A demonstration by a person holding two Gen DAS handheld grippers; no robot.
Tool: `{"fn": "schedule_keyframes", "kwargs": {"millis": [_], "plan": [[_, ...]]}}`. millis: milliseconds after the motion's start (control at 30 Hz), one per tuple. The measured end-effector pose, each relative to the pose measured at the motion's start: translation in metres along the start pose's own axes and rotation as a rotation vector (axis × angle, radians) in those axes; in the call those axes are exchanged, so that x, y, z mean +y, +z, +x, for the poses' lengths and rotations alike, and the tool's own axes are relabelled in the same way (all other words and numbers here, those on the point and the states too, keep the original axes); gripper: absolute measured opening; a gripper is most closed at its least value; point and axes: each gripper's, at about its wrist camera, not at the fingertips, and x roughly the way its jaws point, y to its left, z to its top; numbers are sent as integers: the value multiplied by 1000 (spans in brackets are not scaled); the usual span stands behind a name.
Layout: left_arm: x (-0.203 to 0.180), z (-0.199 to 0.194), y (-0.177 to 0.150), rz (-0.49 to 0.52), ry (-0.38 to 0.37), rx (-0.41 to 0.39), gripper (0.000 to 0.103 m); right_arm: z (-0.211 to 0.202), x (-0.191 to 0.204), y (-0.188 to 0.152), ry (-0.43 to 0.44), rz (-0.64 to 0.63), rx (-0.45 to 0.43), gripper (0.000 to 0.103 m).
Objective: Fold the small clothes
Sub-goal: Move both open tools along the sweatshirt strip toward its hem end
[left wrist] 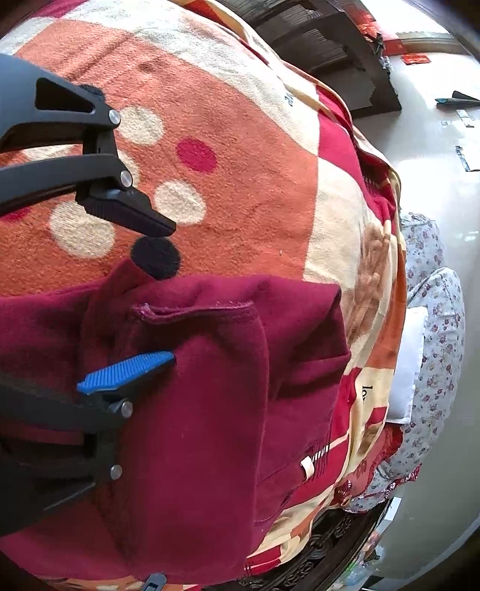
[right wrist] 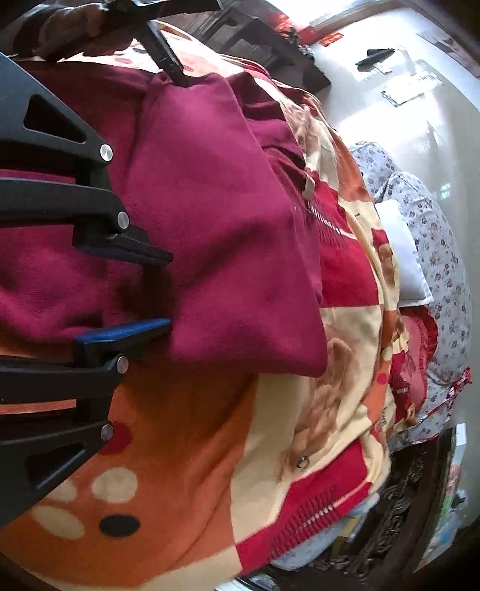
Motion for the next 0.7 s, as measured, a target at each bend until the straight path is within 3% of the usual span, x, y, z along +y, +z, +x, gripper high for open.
{"fn": "schedule_keyframes", "kwargs": {"millis": [167, 233, 300, 467, 600, 667, 700], "plan": [[1, -19, -10, 23, -15, 18, 67, -30, 6, -23, -30, -50, 6, 39], [1, -30, -19, 41, -21, 22, 68, -38, 5, -34, -21, -45, 14, 53], [2, -41, -31, 50, -26, 24, 68, -47, 3, -46, -12, -49, 29, 58], [8, -68, -59, 48, -59, 29, 73, -53, -14, -70, -34, -2, 41, 58], [19, -87, -83, -3, -95, 46, 75, -34, -20, -75, 20, 61, 55, 58], [24, -95, -95, -11, -97, 55, 75, -25, -15, -78, 21, 49, 63, 56], [25, -97, -99, -12, -95, 59, 75, -22, -10, -79, 13, 23, 56, 32]]}}
